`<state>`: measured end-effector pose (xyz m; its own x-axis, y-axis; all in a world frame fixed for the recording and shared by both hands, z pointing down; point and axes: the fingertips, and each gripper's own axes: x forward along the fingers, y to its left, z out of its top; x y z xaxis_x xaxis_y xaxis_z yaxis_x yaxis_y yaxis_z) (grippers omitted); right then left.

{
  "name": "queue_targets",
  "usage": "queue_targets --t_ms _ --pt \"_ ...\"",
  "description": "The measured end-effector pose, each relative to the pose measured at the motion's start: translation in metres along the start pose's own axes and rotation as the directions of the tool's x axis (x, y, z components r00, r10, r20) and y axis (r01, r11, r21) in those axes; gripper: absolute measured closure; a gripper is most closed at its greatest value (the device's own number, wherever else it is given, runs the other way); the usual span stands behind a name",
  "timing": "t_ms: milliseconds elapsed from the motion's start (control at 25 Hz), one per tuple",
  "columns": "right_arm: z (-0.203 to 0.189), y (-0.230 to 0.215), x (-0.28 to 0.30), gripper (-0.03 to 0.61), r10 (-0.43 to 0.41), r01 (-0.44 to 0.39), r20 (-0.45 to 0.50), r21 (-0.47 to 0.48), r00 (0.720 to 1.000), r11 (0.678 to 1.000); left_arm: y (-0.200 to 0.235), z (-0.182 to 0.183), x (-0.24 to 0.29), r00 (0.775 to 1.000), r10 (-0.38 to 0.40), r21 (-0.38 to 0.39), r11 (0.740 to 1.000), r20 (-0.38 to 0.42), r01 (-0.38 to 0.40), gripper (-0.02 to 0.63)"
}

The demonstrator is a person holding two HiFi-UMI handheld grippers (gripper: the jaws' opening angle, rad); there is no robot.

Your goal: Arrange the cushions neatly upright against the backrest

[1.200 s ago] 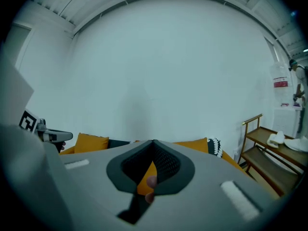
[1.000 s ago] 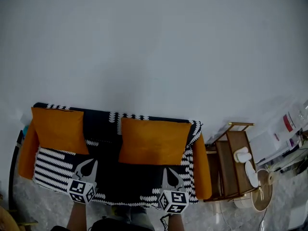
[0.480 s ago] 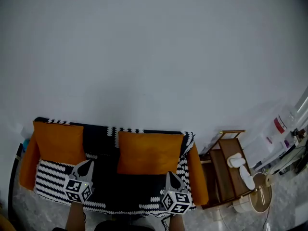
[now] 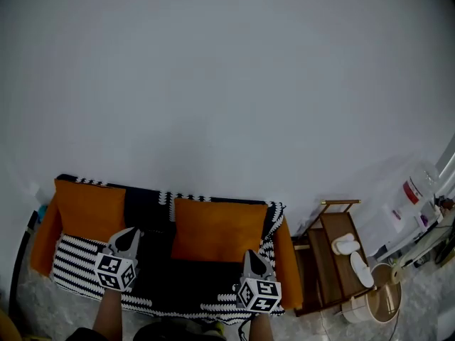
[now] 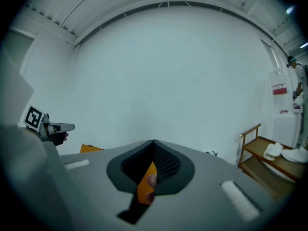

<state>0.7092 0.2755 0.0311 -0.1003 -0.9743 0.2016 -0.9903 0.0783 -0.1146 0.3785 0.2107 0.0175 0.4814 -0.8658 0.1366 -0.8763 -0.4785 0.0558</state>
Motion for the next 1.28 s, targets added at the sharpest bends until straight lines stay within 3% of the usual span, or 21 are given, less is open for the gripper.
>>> queue_targets --t_ms 280,480,1280 --pt "0.019 -0.023 0.000 0.566 0.031 -0.030 0.017 -0.059 0.999 0.998 -0.028 0.006 0.001 1.000 0.029 0.008 1.000 0.000 -0.029 0.614" --pt "0.022 -0.036 0.000 0.568 0.087 -0.086 0.022 -0.030 0.996 0.996 -0.041 0.010 0.002 0.999 0.049 0.010 0.999 0.008 -0.049 0.613" --pt "0.038 -0.062 0.011 0.567 0.036 -0.034 0.016 -0.093 0.999 0.995 -0.051 0.029 0.028 0.999 0.035 0.027 0.999 0.037 -0.036 0.612"
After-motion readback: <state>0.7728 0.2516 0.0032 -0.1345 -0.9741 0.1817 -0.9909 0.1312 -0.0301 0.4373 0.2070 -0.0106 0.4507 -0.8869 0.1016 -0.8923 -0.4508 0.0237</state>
